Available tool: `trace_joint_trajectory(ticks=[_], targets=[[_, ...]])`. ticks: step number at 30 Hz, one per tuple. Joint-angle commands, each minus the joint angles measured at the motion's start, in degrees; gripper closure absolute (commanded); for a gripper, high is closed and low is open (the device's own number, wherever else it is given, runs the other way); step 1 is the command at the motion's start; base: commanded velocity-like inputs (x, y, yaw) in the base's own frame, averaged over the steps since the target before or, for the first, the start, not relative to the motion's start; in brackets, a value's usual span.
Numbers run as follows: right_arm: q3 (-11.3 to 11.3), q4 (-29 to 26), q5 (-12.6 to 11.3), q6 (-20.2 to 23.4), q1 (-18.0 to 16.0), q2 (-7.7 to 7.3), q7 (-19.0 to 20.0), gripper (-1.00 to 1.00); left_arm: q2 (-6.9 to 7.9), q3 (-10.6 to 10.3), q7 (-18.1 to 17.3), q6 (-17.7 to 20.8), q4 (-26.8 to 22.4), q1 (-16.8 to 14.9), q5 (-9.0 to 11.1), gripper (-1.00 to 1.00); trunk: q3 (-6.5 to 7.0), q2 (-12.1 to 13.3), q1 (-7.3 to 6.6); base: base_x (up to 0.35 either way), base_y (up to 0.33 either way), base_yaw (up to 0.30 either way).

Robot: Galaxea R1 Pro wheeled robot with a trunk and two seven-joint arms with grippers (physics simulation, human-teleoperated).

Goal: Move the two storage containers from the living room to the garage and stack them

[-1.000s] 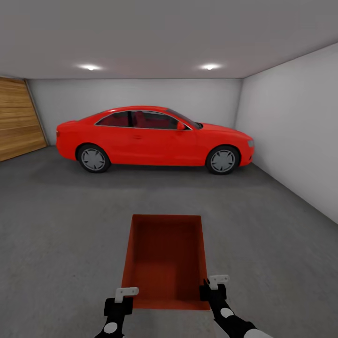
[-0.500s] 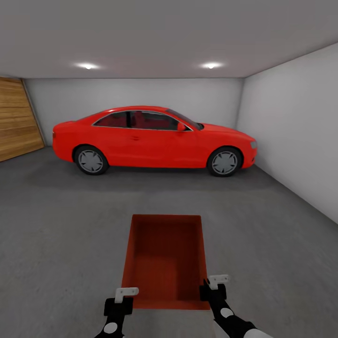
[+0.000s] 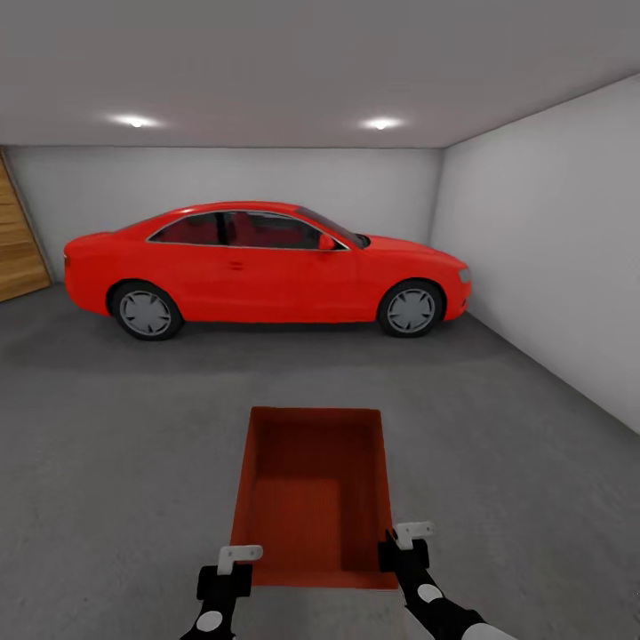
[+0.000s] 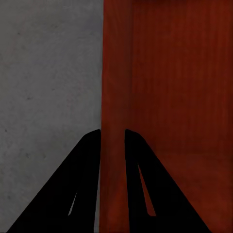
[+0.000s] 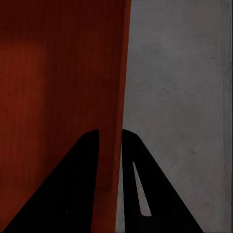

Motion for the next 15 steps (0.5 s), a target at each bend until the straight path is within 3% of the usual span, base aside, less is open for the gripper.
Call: trace_joint_trajectory(ticks=[1,15], targets=[[-2.6,0.4,-1.5,-0.3,0.0,-0.03,-2.7,1.0,0.04,1.7,2.0,-4.0,-1.0,-0.1,5.1,1.0,-0.05,-0.1,0.04,0.322,0.0,-0.274],[-2.6,0.4,-1.5,-0.3,0.0,-0.04,-2.7,1.0,0.04,1.7,2.0,-4.0,-1.0,-0.1,5.0,1.0,0.38,-0.1,0.04,0.322,0.0,-0.277]])
